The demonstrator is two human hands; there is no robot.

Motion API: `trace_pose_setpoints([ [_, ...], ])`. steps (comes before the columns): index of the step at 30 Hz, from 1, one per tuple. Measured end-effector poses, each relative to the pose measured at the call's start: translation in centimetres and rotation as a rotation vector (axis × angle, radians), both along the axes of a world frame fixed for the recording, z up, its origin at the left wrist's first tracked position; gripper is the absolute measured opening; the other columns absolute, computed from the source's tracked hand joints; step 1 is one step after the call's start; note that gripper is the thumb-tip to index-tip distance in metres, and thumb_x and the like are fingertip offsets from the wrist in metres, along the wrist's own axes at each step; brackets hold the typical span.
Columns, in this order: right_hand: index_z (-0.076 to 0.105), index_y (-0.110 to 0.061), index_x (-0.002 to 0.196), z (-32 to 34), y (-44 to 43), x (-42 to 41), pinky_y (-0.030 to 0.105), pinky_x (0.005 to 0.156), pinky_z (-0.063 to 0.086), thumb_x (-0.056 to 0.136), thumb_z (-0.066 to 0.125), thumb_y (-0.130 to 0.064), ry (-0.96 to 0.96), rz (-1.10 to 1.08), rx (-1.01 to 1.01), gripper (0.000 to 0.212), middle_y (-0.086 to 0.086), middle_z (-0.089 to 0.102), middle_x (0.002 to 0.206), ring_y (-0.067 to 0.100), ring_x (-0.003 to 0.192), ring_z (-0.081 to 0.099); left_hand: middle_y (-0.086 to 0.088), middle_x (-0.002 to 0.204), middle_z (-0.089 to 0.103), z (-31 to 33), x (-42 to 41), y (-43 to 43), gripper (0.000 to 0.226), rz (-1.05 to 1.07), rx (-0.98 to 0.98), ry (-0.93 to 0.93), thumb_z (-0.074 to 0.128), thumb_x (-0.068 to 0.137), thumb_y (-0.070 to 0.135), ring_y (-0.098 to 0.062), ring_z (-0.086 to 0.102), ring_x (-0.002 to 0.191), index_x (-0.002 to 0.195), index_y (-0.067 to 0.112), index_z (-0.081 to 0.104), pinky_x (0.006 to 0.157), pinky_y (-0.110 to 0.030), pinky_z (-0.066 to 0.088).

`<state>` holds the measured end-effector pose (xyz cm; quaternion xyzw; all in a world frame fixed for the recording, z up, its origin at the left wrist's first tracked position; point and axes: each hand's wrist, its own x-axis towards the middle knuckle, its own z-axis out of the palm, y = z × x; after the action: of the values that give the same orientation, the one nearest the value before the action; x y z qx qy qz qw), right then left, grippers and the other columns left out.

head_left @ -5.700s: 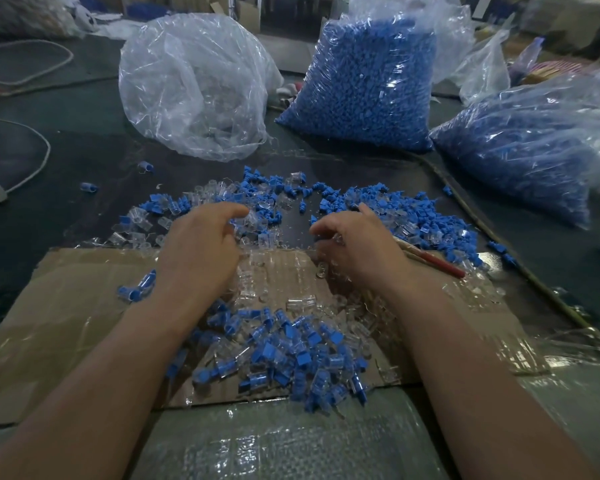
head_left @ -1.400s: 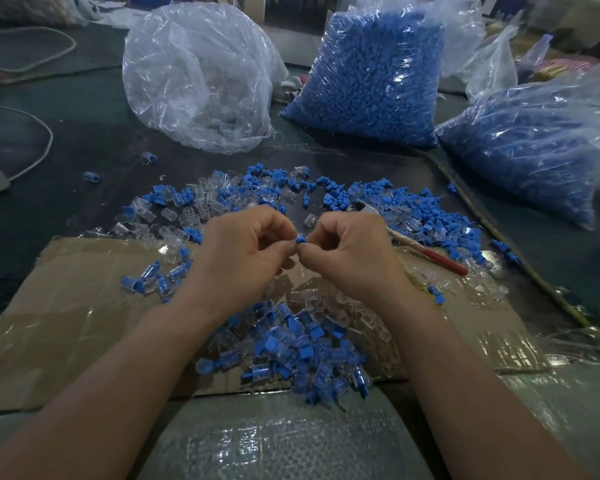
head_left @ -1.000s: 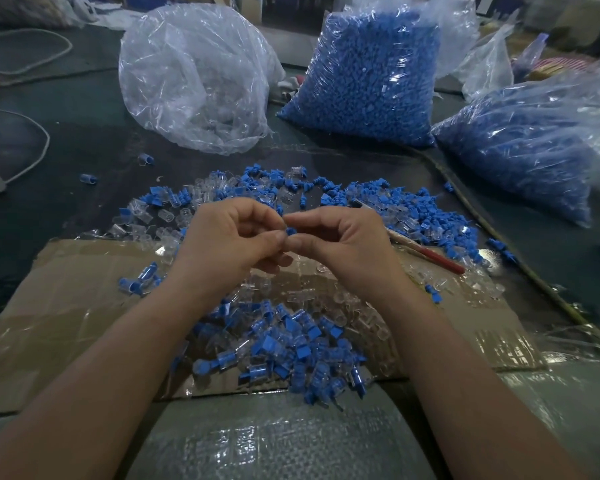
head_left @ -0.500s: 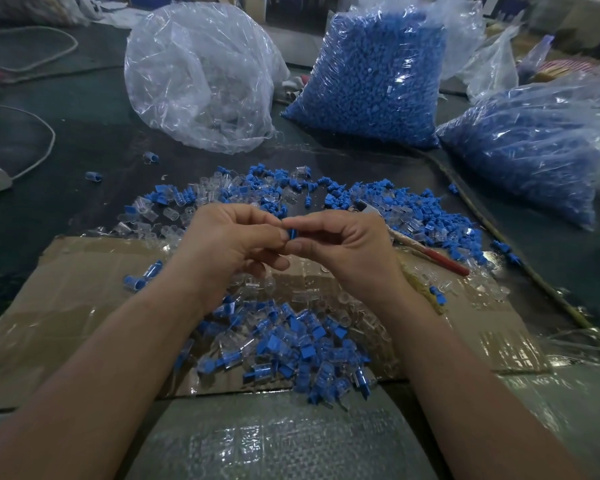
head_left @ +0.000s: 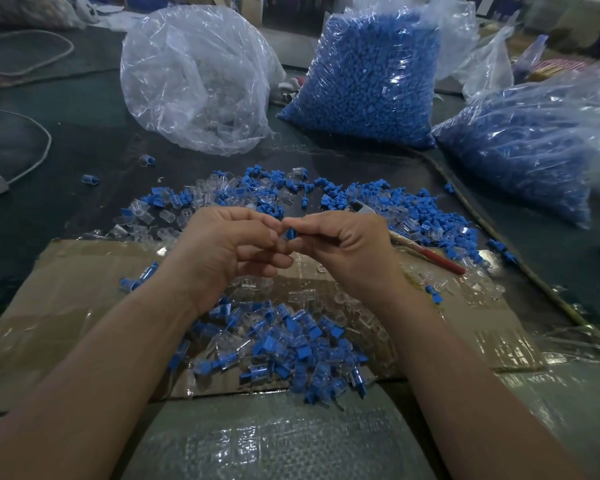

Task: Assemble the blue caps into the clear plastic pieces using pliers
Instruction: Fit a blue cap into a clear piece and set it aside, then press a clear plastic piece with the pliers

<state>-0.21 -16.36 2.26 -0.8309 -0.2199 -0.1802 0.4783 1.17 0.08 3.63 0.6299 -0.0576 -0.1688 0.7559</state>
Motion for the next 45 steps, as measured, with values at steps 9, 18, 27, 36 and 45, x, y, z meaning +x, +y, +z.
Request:
trace_pose_setpoints([
  [9, 0.068, -0.002, 0.102, 0.1, 0.1, -0.1, 0.019, 0.077, 0.053, 0.076, 0.069, -0.003, -0.070, -0.007, -0.102, 0.026, 0.006, 0.070, 0.092, 0.009, 0.088, 0.064, -0.014, 0.065, 0.070, -0.2, 0.0, 0.0, 0.023, 0.014, 0.078, -0.029, 0.069, 0.054, 0.011, -0.019, 0.066, 0.051, 0.074, 0.003, 0.063, 0.043, -0.019, 0.049],
  [18, 0.067, -0.007, 0.106, 0.7, 0.1, -0.5, 0.023, 0.077, 0.054, 0.073, 0.073, -0.020, 0.012, -0.025, -0.166, 0.036, -0.004, 0.068, 0.090, 0.008, 0.084, 0.065, -0.012, 0.059, 0.068, -0.4, 0.0, -0.2, 0.016, 0.027, 0.085, -0.050, 0.069, 0.056, 0.010, -0.017, 0.064, 0.048, 0.070, 0.003, 0.063, 0.043, -0.019, 0.049],
  [27, 0.046, -0.019, 0.131, 1.7, -6.2, 0.7, 0.031, 0.086, 0.036, 0.074, 0.067, -0.050, 0.559, -0.617, -0.537, 0.069, 0.001, 0.050, 0.132, 0.012, 0.105, 0.045, -0.009, 0.061, 0.069, -0.2, -0.1, 0.0, 0.020, 0.068, 0.049, -0.057, 0.067, 0.057, 0.013, -0.016, 0.065, 0.051, 0.072, 0.002, 0.062, 0.046, -0.019, 0.052],
  [36, 0.048, -0.014, 0.126, 1.3, -7.4, 0.7, 0.030, 0.075, 0.032, 0.060, 0.079, -0.049, 0.817, -0.645, -0.622, 0.081, 0.006, 0.052, 0.124, 0.015, 0.091, 0.041, -0.010, 0.061, 0.069, -0.4, 0.0, 0.0, 0.020, 0.076, 0.035, -0.067, 0.066, 0.056, 0.014, -0.016, 0.065, 0.052, 0.072, 0.002, 0.062, 0.046, -0.019, 0.052],
  [45, 0.057, -0.020, 0.078, 2.1, -6.8, 0.6, 0.032, 0.064, 0.049, 0.067, 0.069, -0.019, 0.557, -0.704, -0.525, 0.017, -0.001, 0.059, 0.074, 0.015, 0.071, 0.056, -0.008, 0.063, 0.070, -0.8, 0.1, -0.2, 0.019, 0.082, -0.008, -0.067, 0.064, 0.059, 0.014, -0.015, 0.067, 0.057, 0.074, 0.003, 0.061, 0.048, -0.018, 0.051],
])
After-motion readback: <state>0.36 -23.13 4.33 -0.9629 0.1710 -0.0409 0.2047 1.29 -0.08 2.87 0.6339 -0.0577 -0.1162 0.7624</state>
